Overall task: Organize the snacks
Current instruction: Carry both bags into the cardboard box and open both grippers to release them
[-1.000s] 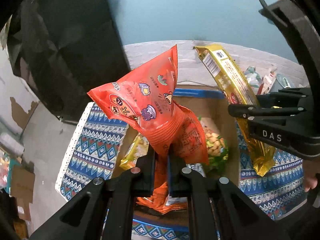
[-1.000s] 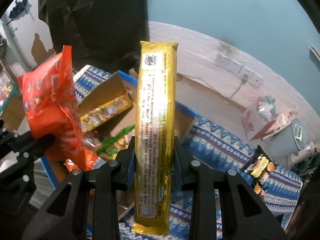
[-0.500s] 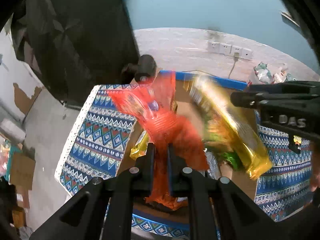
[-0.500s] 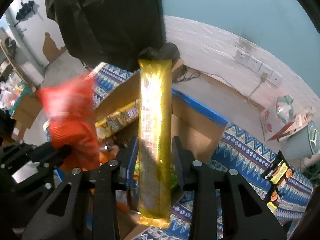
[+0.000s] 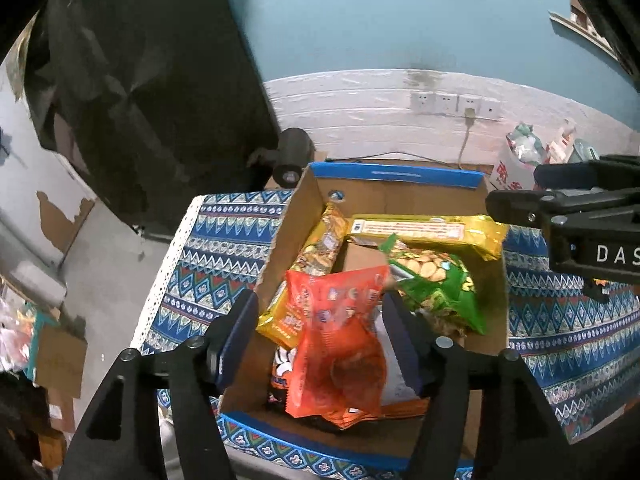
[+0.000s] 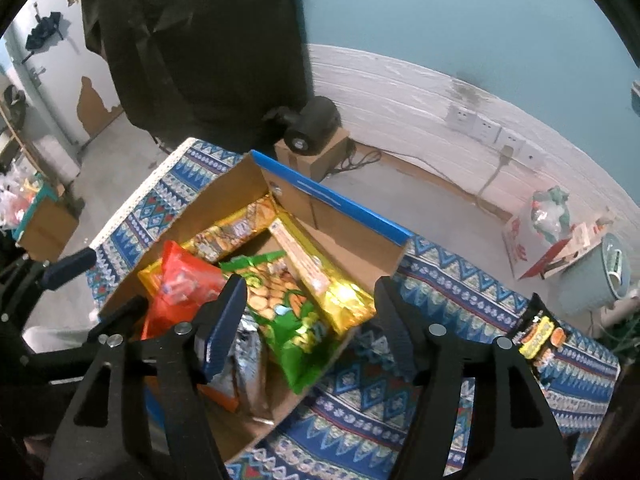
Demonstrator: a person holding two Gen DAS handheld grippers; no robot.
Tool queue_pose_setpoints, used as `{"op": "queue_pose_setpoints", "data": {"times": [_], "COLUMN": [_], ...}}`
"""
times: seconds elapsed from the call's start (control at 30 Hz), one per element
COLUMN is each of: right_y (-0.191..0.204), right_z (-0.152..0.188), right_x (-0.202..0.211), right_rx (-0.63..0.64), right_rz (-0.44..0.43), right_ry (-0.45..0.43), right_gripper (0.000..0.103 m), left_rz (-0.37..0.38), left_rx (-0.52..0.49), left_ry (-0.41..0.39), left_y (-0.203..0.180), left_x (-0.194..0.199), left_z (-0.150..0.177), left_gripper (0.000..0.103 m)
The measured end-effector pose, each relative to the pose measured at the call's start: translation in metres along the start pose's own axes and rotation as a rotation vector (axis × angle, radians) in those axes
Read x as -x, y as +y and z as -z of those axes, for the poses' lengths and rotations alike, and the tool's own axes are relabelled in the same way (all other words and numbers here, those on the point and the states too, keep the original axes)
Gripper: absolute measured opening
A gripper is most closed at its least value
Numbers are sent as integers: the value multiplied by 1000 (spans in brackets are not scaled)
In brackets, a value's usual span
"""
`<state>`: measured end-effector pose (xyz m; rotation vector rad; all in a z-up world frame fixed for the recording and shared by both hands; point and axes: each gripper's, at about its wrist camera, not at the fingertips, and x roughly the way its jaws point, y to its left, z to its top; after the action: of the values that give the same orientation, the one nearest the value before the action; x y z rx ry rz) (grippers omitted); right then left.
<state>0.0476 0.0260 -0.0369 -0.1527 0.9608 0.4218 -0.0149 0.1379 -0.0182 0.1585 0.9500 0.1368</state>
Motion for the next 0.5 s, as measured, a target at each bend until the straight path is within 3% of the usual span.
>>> {"op": "queue_pose_setpoints", "data": {"times": [0.37, 0.5], "right_y": [-49, -72], "right_z": [31, 44], "right_x": [15, 18], "right_rx": [-47, -92], "right_rz": [83, 112], "right_ry": [12, 23], "right_gripper": [76, 76], "left_rz": [21, 95], "left_rx": [-65, -66], "left_ry": [-7, 22], "left_y": [-40, -55], "left_x": [9, 7], "left_z": [-5, -7], "left_gripper": [73, 74]}}
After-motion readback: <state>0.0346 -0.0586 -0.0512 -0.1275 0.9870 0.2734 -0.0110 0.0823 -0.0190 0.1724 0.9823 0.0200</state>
